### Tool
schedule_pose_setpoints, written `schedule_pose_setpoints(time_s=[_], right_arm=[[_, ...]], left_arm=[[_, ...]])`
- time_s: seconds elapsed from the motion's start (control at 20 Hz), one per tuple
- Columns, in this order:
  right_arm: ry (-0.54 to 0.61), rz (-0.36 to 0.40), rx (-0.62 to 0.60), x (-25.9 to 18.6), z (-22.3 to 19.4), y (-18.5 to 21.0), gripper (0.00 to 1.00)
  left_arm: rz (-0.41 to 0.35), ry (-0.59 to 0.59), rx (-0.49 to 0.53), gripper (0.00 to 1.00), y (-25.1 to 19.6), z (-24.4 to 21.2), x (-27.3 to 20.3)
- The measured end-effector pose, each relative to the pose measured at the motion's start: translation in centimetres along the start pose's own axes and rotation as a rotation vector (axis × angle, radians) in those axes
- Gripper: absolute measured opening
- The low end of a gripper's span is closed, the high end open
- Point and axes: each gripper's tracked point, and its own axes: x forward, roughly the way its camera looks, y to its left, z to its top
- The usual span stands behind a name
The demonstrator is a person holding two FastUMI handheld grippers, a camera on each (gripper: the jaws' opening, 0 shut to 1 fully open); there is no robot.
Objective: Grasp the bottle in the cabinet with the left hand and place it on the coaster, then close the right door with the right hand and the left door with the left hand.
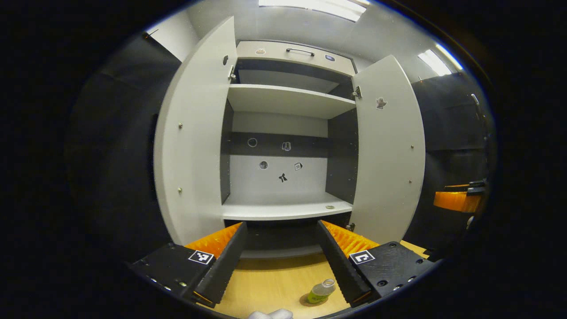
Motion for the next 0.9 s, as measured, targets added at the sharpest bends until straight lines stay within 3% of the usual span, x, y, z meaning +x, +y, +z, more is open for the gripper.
schedule_pose_setpoints(time_s=[0.2,0.55,0.9], right_arm=[[-0.020,-0.059,0.007,1.7,1.1,-3.4,0.83],[-0.078,-0.199,-0.015,4.4,5.4,-13.5,0.83],[-0.100,-0.097,-0.053,9.9,9.5,-16.3,0.83]], left_arm=[[0.052,0.026,0.009,0.94,2.4,-0.9,-3.0],[0.122,0.041,-0.005,0.95,2.3,-1.4,-5.1],[0.186,0.023,-0.004,0.95,-1.5,0.1,-5.1]])
